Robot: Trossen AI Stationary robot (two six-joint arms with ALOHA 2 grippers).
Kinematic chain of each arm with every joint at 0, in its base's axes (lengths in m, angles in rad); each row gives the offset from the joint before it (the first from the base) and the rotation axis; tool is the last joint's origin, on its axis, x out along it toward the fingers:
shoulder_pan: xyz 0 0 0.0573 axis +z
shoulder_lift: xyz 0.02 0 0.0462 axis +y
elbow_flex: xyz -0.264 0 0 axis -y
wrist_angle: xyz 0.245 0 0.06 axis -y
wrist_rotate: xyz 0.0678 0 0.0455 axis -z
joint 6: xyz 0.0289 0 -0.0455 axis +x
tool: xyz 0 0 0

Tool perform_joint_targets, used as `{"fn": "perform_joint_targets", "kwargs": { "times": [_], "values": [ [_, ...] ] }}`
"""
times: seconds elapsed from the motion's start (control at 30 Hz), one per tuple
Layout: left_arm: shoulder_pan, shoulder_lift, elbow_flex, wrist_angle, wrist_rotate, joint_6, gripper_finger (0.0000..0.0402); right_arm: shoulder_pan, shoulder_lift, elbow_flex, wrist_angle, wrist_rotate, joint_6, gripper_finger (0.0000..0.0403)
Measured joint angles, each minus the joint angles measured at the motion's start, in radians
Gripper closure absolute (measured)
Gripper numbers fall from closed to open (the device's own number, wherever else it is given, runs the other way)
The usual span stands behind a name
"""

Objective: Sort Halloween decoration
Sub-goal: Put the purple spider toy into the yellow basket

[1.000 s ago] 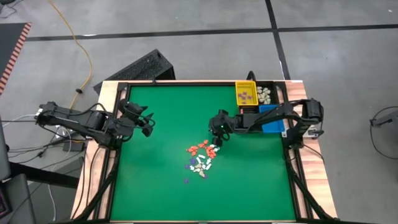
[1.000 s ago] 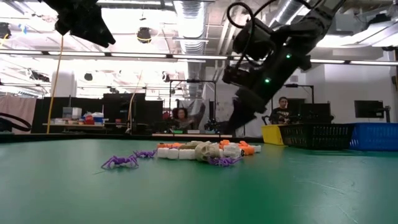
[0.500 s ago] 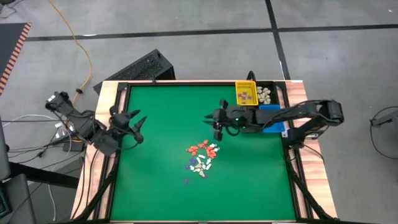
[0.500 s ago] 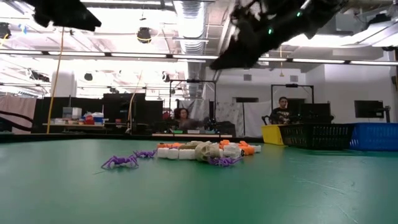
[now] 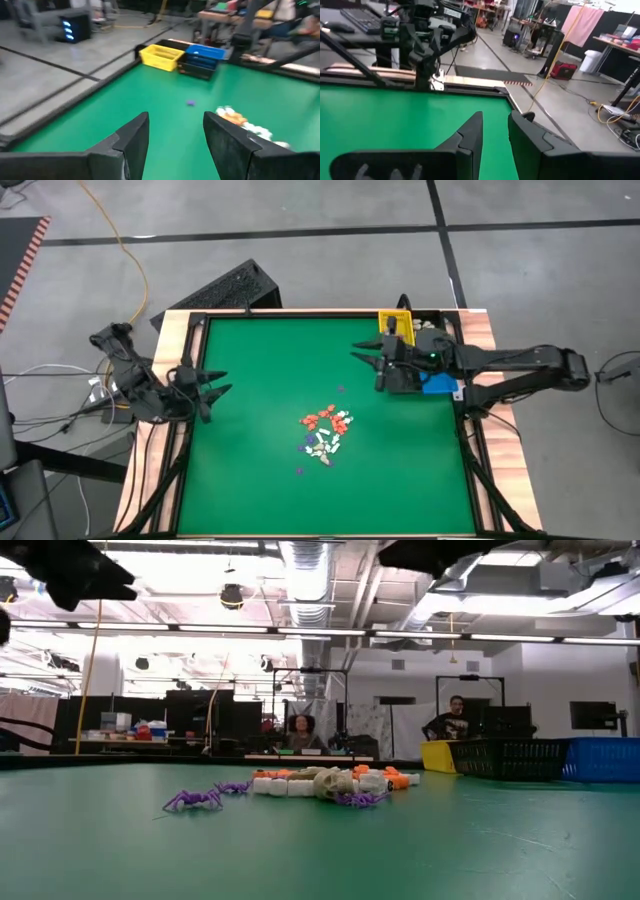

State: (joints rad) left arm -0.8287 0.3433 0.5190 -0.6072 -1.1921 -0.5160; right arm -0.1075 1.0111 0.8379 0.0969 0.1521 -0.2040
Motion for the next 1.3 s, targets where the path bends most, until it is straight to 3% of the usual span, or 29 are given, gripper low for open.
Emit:
{"fn": "perform_joint_targets", "kwargs": {
  "times": [0.17,0.33,0.5,0.57,0.8,0.97,1.13,1.3],
  "values": [
    [-0.048,-0.166,-0.079,0.07,0.047,0.065,0.0223,0.0,-0.058,0.0,-0.133,0.0,0.025,0.0289],
    [-0.061,-0.329,-0.192,0.304,0.188,0.279,0.0223,0.002,-0.109,-0.002,-0.19,-0.019,0.031,0.0289],
    [-0.056,-0.339,-0.263,0.547,0.373,0.485,0.0223,0.002,-0.201,-0.002,-0.225,-0.024,0.027,0.0289],
    [-0.05,-0.34,-0.285,0.618,0.37,0.518,0.0223,0.002,-0.247,-0.019,-0.228,-0.024,0.035,0.0289],
    [-0.028,-0.341,-0.345,0.624,0.349,0.456,0.0223,-0.001,-0.392,-0.289,-0.024,-0.024,0.183,0.0289],
    [-0.007,-0.341,-0.346,0.575,0.412,0.392,0.0223,0.004,-0.41,-0.461,0.181,-0.024,0.316,0.0289],
    [0.034,-0.341,-0.345,0.541,0.461,0.346,0.0223,0.03,-0.371,-0.509,0.2,-0.024,0.396,0.0289],
    [0.126,-0.341,-0.345,0.509,0.512,0.319,0.0223,0.089,-0.3,-0.509,0.261,-0.024,0.356,0.0289]
  ]
}}
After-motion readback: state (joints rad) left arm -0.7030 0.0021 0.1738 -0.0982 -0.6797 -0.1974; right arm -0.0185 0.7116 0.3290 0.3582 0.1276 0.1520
